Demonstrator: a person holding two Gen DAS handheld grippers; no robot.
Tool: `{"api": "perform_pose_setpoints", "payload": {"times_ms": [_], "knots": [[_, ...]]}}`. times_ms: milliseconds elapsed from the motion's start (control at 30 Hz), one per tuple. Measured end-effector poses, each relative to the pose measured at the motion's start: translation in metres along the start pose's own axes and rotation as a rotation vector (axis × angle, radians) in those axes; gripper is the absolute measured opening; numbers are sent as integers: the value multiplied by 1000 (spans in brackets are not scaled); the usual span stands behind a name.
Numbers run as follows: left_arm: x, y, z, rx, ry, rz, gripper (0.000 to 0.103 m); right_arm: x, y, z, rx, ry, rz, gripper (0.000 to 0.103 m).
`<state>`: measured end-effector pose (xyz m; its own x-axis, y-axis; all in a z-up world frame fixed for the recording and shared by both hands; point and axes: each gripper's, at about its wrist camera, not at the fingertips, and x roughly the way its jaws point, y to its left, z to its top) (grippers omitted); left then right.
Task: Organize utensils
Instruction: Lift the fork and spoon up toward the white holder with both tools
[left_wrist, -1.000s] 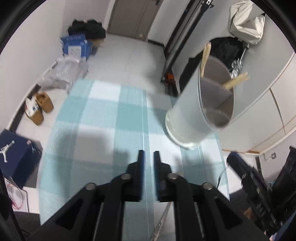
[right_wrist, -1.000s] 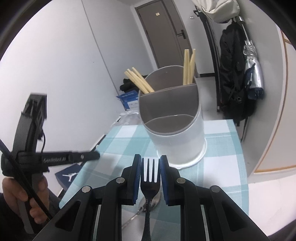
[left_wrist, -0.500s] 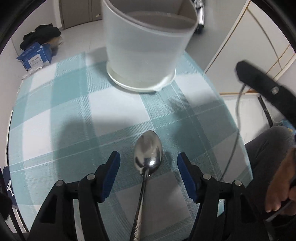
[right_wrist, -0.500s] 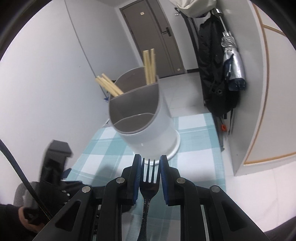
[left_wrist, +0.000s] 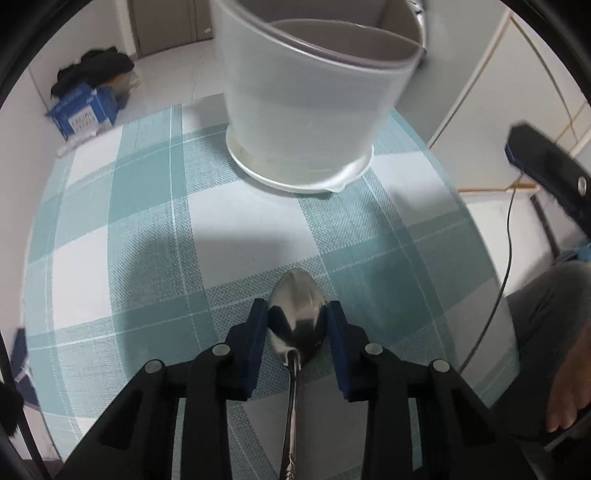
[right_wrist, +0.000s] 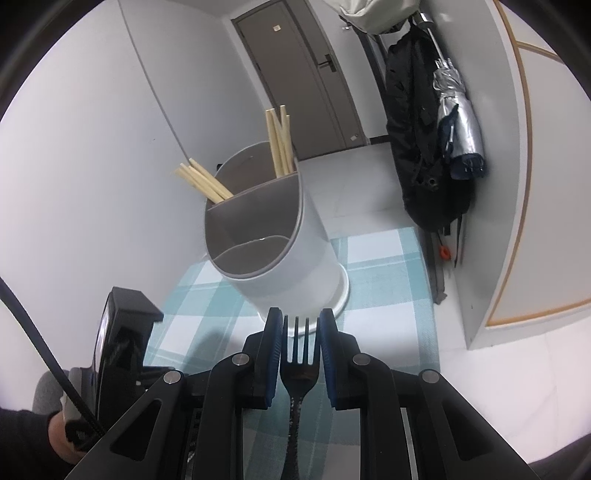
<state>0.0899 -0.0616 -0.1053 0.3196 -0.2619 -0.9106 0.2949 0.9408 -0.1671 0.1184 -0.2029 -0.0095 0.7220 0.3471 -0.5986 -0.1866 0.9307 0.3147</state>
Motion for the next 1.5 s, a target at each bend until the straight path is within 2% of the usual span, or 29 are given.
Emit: {"api": "perform_pose_setpoints", "payload": {"times_ms": [33,100,200,367,500,567,633,667,700,767,833,933,967,1067,1167,1233,1367,1500], "knots": [[-2,4,0,-29,-7,-23,23,0,0,0,0,-1,1,19],[-10,11,3,-69,-41,-63,11,0,0,0,4,-2,4,19],[-18,19,4,-96,-57,-72,5,0,2,0,6,-1,6,19],[-12,31,-4,-183,-46,-73,3,2,8,-2,-12,1,2,19],[-7,55,-14,-252,-22,-56,3,3,12,-4,-22,4,4,19],[-2,69,-7,-281,-6,-63,4,3,14,-4,-29,4,3,19],[-6,67,-6,-278,-14,-61,11,4,15,-4,-33,4,3,19],[-6,62,-3,-258,-23,-57,24,5,15,-4,-34,5,4,19],[-4,56,3,-235,-29,-45,43,5,16,-4,-34,5,4,19],[-4,44,5,-188,-56,-29,57,5,16,-4,-33,5,6,19],[-1,33,8,-130,-50,13,57,5,15,-4,-32,2,6,19],[18,17,10,-66,15,59,57,3,12,-3,-25,0,8,19],[18,12,10,-34,0,95,58,3,12,-3,-22,0,9,19],[23,-2,15,29,33,158,55,1,10,-2,-14,-4,13,19],[21,-4,20,19,42,150,31,-1,10,0,-12,-11,18,19],[21,-1,22,-4,48,133,31,-2,10,1,-12,-15,22,19],[8,12,29,-78,-32,93,30,-5,13,3,-24,-25,29,19],[-29,29,33,-171,-196,27,30,-12,19,2,-46,-51,34,19]]}}
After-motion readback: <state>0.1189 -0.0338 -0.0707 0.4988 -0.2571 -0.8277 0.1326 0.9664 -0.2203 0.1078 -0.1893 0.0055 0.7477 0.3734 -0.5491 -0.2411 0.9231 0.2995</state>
